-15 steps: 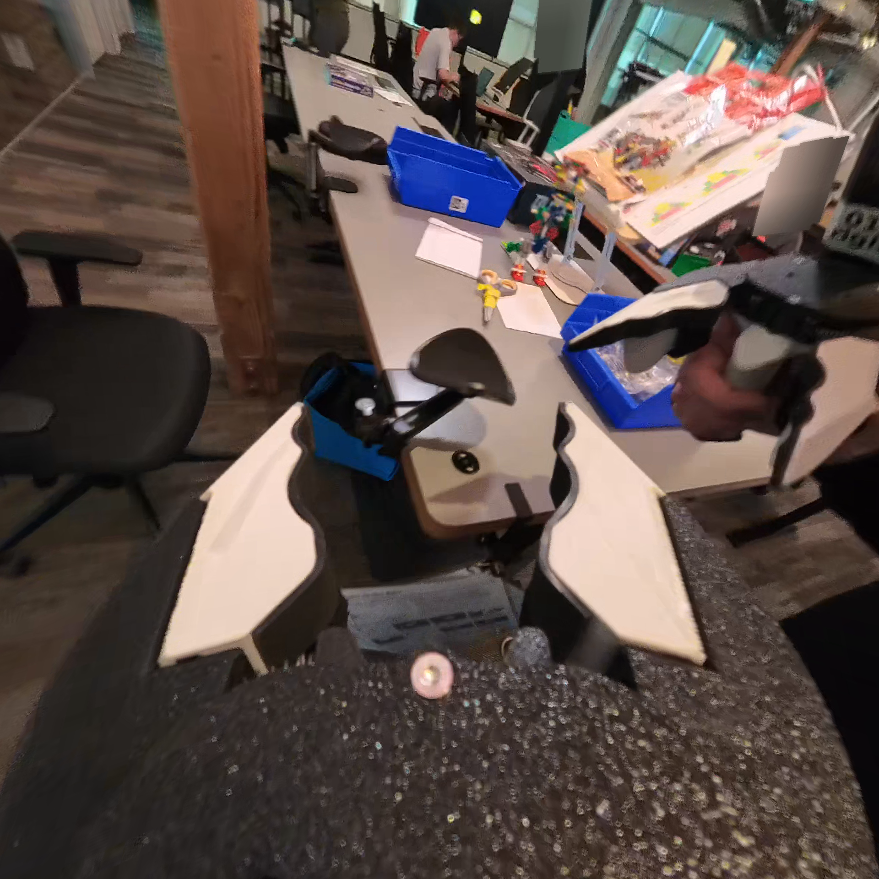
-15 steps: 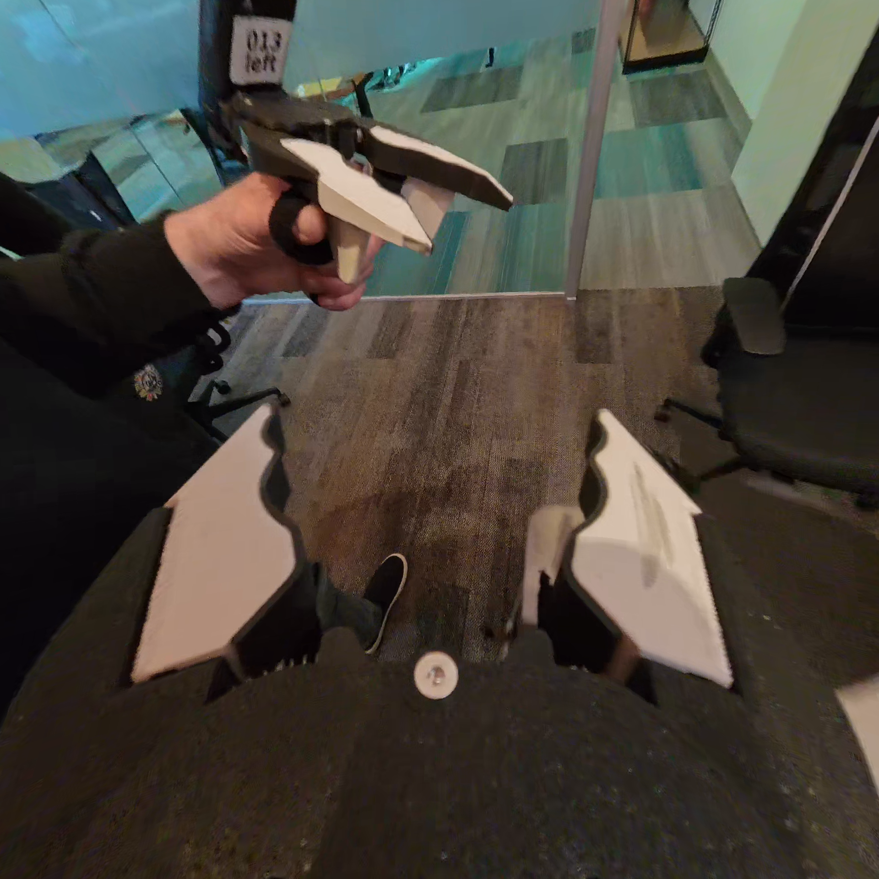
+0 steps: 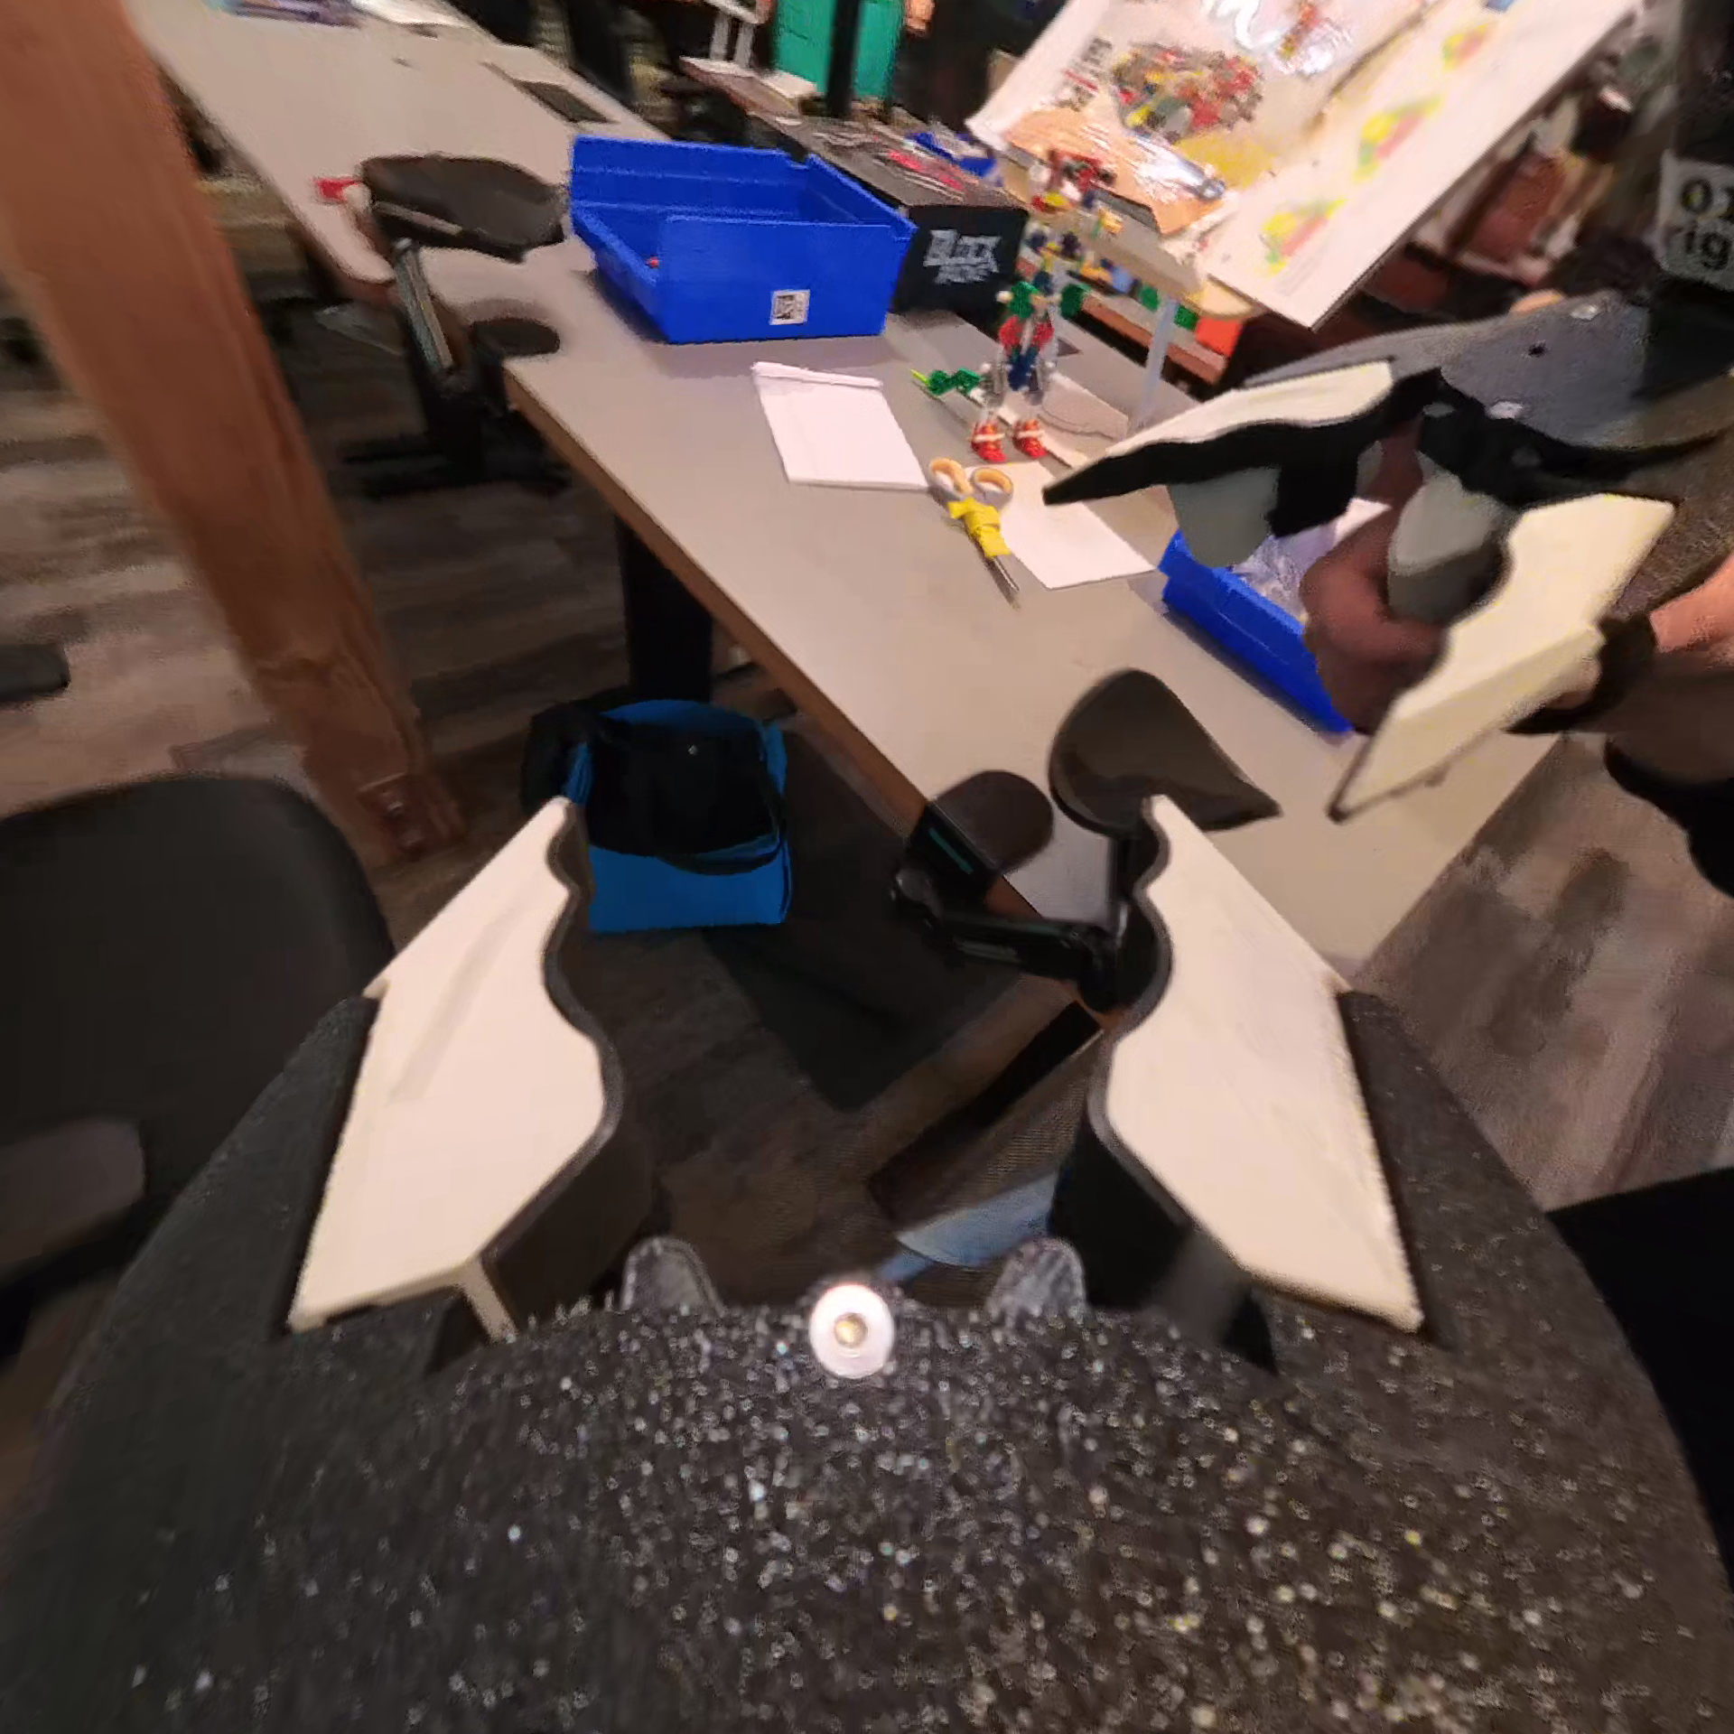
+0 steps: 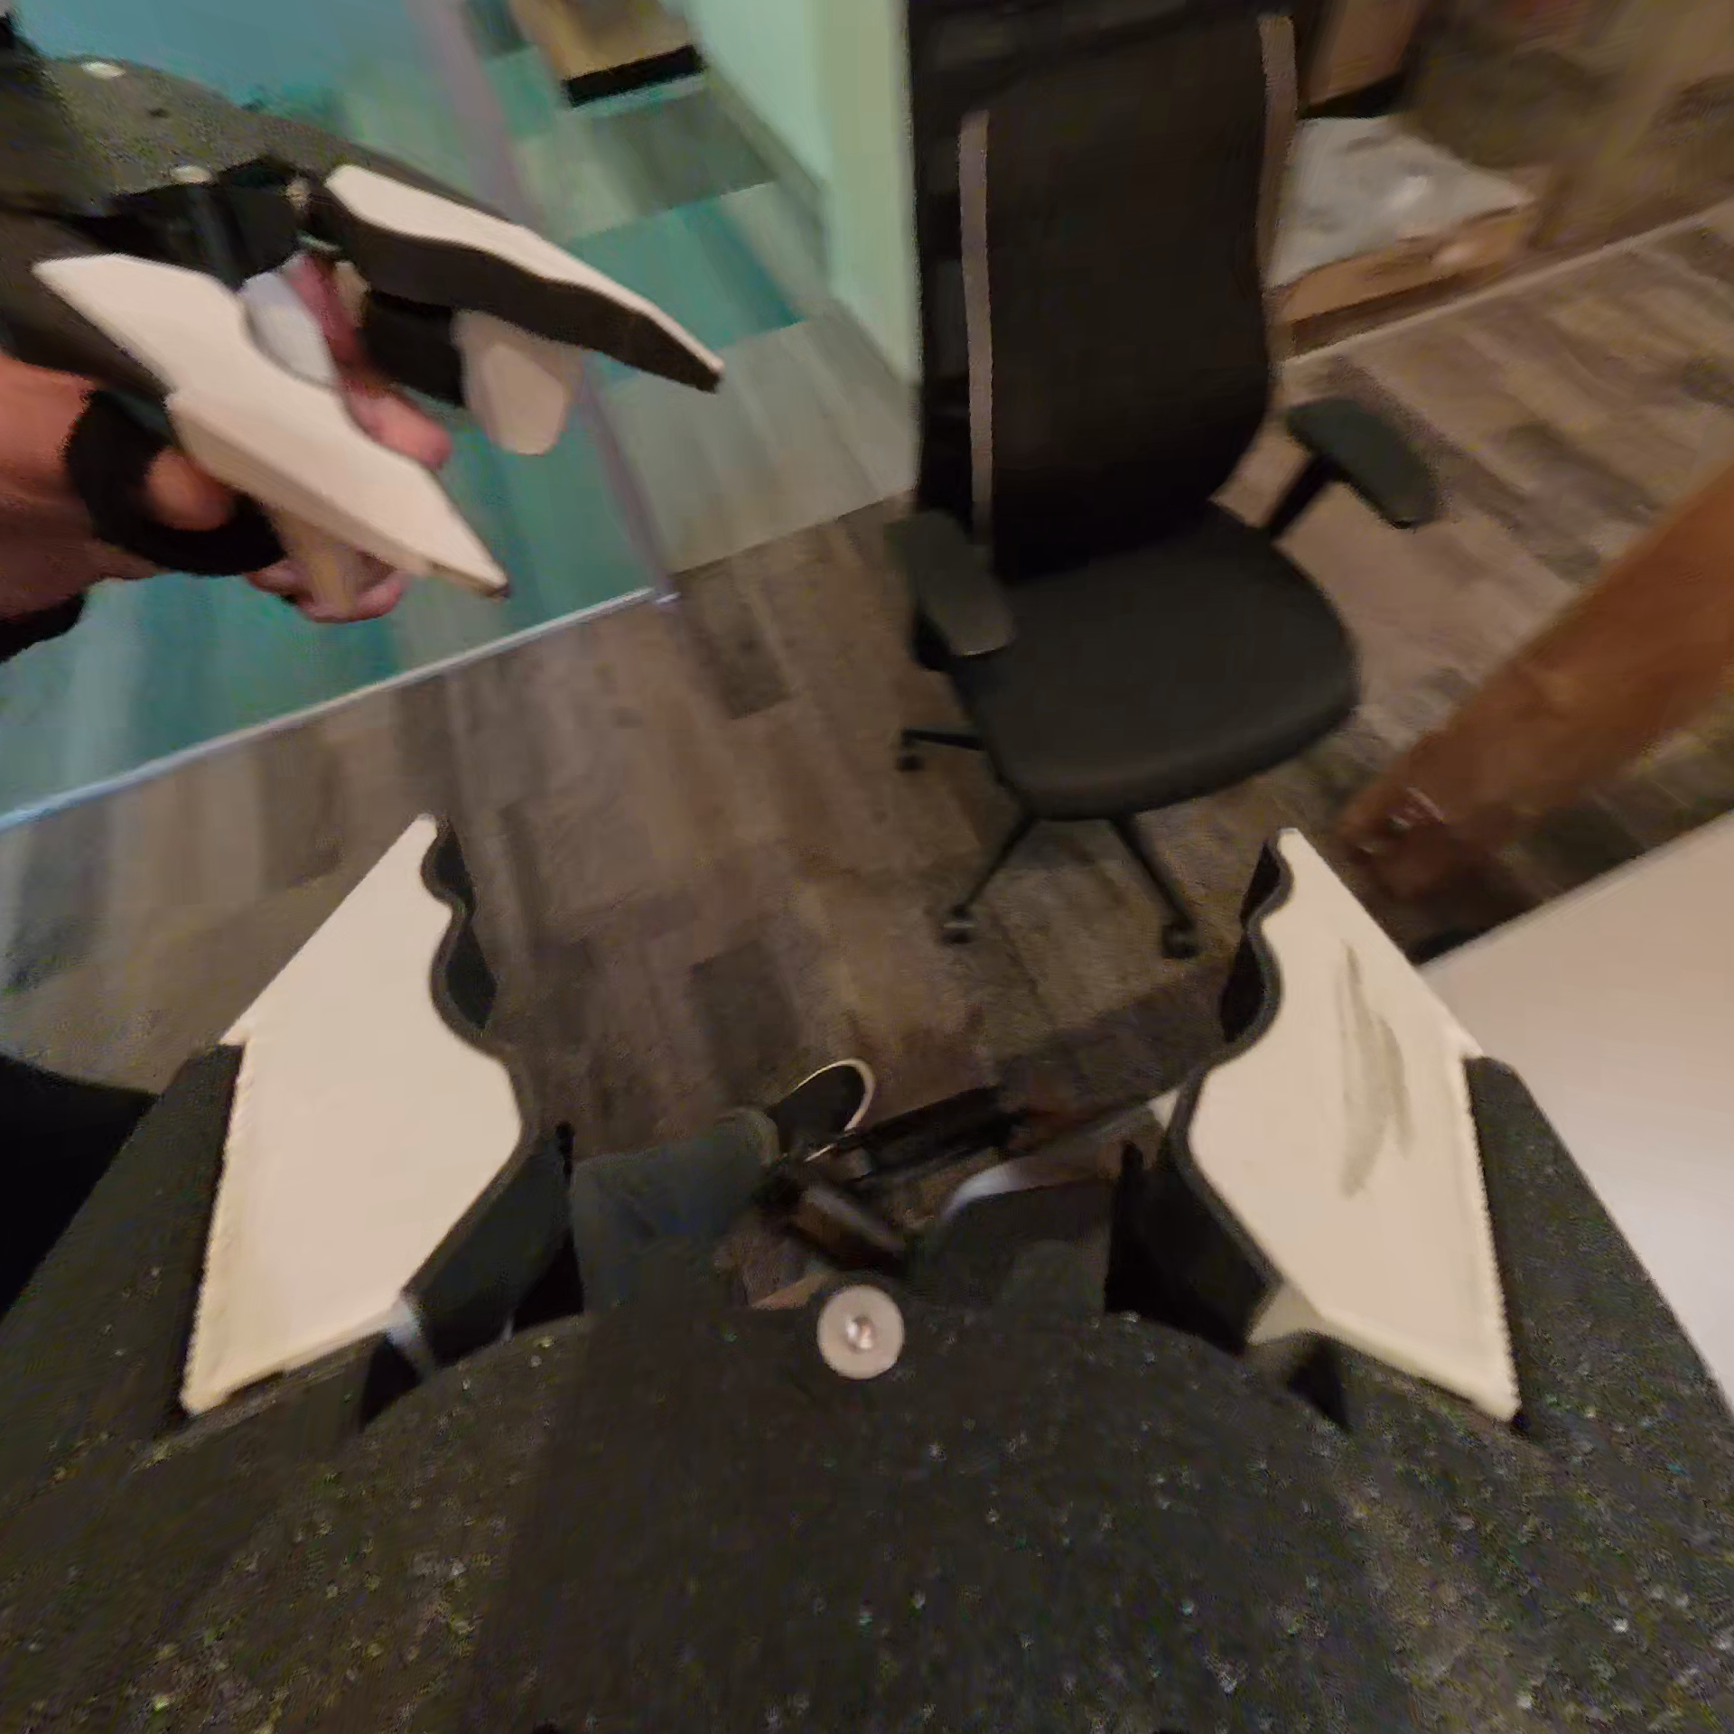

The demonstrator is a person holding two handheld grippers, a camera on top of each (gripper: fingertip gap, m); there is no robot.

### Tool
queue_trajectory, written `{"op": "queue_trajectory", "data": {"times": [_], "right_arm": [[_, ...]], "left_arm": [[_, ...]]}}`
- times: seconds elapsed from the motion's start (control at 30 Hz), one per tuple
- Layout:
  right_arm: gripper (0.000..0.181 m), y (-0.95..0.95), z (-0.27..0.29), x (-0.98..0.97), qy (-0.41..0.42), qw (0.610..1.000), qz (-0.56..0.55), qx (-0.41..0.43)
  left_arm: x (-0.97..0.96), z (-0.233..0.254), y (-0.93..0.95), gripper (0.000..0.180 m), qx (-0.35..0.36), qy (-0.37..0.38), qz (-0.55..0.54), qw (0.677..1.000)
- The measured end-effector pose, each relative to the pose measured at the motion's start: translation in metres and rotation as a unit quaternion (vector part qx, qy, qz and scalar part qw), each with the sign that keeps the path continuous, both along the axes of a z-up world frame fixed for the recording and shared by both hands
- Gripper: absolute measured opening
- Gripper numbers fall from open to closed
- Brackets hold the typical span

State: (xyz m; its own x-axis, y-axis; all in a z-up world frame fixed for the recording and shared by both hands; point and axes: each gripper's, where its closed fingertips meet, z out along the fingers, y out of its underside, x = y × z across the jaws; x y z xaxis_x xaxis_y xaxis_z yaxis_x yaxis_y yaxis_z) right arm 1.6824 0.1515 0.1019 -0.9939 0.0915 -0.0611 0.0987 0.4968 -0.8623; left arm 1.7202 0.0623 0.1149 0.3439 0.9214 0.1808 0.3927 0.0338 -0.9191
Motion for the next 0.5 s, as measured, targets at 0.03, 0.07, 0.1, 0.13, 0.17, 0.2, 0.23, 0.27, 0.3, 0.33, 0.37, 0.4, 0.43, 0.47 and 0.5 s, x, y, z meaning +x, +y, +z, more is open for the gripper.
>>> {"op": "queue_trajectory", "data": {"times": [0.03, 0.07, 0.1, 0.13, 0.17, 0.2, 0.23, 0.27, 0.3, 0.33, 0.37, 0.4, 0.43, 0.47, 0.5], "right_arm": [[0.155, -0.002, -0.002, -0.026, -0.002, 1.0, -0.031, -0.005], [0.151, -0.003, -0.004, -0.054, -0.007, 0.998, -0.064, -0.013], [0.149, -0.004, -0.008, -0.083, -0.018, 0.995, -0.099, -0.017], [0.149, -0.002, -0.016, -0.109, -0.036, 0.99, -0.133, -0.01], [0.15, 0.001, -0.022, -0.134, -0.051, 0.985, -0.165, -0.001], [0.15, 0.006, -0.025, -0.154, -0.056, 0.98, -0.192, -0.001], [0.15, 0.012, -0.026, -0.173, -0.052, 0.975, -0.216, 0.002], [0.151, 0.02, -0.029, -0.189, -0.046, 0.97, -0.239, 0.015], [0.152, 0.033, -0.032, -0.204, -0.037, 0.962, -0.269, 0.033], [0.152, 0.049, -0.034, -0.219, -0.022, 0.951, -0.306, 0.045], [0.149, 0.067, -0.038, -0.233, -0.012, 0.938, -0.341, 0.056], [0.141, 0.084, -0.045, -0.244, -0.02, 0.927, -0.368, 0.07], [0.126, 0.102, -0.048, -0.256, -0.032, 0.913, -0.4, 0.072], [0.113, 0.117, -0.048, -0.272, -0.036, 0.899, -0.432, 0.058], [0.099, 0.133, -0.053, -0.287, -0.037, 0.886, -0.459, 0.056]], "left_arm": [[-0.023, -0.001, -0.003, 0.108, -0.009, 0.004, -0.025, 1.0], [-0.047, -0.005, -0.005, 0.106, -0.014, 0.0, -0.051, 0.999], [-0.073, -0.011, -0.009, 0.101, -0.017, -0.013, -0.072, 0.997], [-0.1, -0.015, -0.011, 0.101, -0.017, -0.025, -0.089, 0.996], [-0.126, -0.015, -0.01, 0.099, -0.013, -0.028, -0.115, 0.993], [-0.151, -0.014, -0.006, 0.097, -0.014, -0.027, -0.145, 0.989], [-0.177, -0.017, -0.002, 0.098, -0.02, -0.03, -0.169, 0.985], [-0.204, -0.019, 0.004, 0.102, -0.026, -0.033, -0.191, 0.981], [-0.228, -0.02, 0.013, 0.103, -0.028, -0.031, -0.218, 0.975], [-0.252, -0.019, 0.024, 0.103, -0.029, -0.021, -0.243, 0.97], [-0.275, -0.018, 0.035, 0.103, -0.03, -0.012, -0.264, 0.964], [-0.297, -0.019, 0.047, 0.103, -0.03, -0.011, -0.285, 0.958], [-0.317, -0.02, 0.061, 0.104, -0.029, -0.01, -0.306, 0.951], [-0.335, -0.021, 0.074, 0.103, -0.03, -0.006, -0.327, 0.945], [-0.35, -0.023, 0.086, 0.103, -0.033, -0.001, -0.343, 0.939]]}}
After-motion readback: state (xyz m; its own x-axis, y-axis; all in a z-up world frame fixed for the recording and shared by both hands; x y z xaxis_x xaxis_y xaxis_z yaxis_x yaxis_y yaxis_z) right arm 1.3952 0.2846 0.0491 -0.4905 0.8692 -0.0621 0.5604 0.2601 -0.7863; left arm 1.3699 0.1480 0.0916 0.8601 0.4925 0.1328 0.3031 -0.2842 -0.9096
